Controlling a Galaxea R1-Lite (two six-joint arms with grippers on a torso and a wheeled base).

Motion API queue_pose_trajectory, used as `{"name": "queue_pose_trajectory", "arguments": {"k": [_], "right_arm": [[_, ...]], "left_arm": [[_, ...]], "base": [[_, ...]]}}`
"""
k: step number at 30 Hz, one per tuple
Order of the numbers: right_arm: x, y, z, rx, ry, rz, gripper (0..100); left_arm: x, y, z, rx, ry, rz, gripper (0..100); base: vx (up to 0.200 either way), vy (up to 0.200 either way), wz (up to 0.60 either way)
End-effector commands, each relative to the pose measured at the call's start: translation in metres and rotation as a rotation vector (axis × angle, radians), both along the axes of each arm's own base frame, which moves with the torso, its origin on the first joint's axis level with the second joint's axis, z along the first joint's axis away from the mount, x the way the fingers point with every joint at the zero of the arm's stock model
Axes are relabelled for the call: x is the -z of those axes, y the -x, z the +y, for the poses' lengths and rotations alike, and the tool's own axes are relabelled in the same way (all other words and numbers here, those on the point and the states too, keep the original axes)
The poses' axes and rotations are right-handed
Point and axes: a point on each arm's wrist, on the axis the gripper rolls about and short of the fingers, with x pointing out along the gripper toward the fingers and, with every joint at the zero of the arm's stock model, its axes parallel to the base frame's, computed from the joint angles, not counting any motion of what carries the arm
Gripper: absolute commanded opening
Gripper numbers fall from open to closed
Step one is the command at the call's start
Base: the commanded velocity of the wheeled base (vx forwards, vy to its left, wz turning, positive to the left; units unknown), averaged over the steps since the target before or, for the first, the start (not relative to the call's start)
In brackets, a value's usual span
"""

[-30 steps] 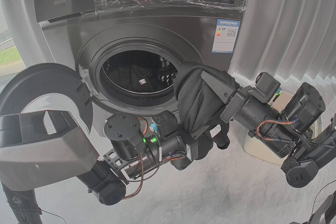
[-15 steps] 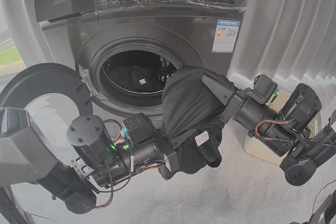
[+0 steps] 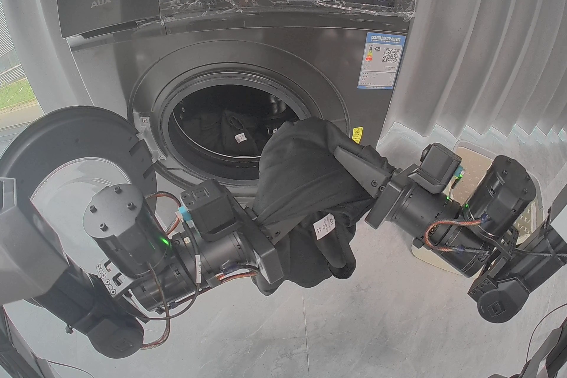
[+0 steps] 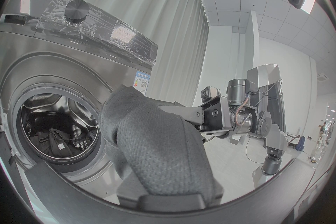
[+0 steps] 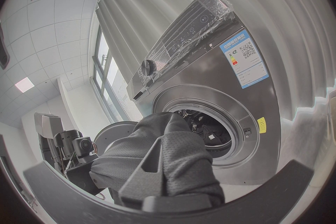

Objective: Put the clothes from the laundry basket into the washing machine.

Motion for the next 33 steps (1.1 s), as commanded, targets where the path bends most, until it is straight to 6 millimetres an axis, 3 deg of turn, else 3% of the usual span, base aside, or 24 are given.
{"name": "queue_pose_trajectory", "arguments": {"k": [1,3,4,8,17,25,30,33], "right_arm": [[0.003,0.000,0.001,-0.003,0.009,0.010,0],[0.004,0.001,0.000,-0.003,0.013,0.015,0],[0.005,0.001,0.001,-0.005,0.014,0.016,100],[0.003,0.000,-0.002,0.004,0.010,0.014,100],[0.013,-0.009,-0.028,0.095,0.069,0.023,100],[0.008,-0.004,-0.026,0.081,0.060,0.010,100],[0.008,0.019,-0.022,-0.009,0.074,0.014,100],[0.015,0.043,-0.026,-0.104,0.114,0.044,100]], "left_arm": [[-0.003,0.001,0.001,-0.001,0.011,-0.010,0],[-0.003,0.001,0.001,-0.001,0.011,-0.010,0],[-0.003,0.001,0.001,-0.001,0.010,-0.009,0],[-0.002,0.002,0.002,-0.004,0.009,-0.005,0],[-0.004,0.002,0.013,-0.031,0.009,0.000,0],[-0.002,0.002,0.014,-0.034,0.006,0.006,0],[-0.006,-0.003,0.020,-0.067,0.017,-0.007,0],[-0.009,-0.008,0.024,-0.088,0.026,-0.013,0]], "base": [[0.000,0.000,0.00],[0.000,0.000,0.00],[0.000,0.000,0.00],[0.000,0.000,0.00],[0.000,0.000,0.00],[0.000,0.000,0.00],[0.000,0.000,0.00],[0.000,0.000,0.00]]}}
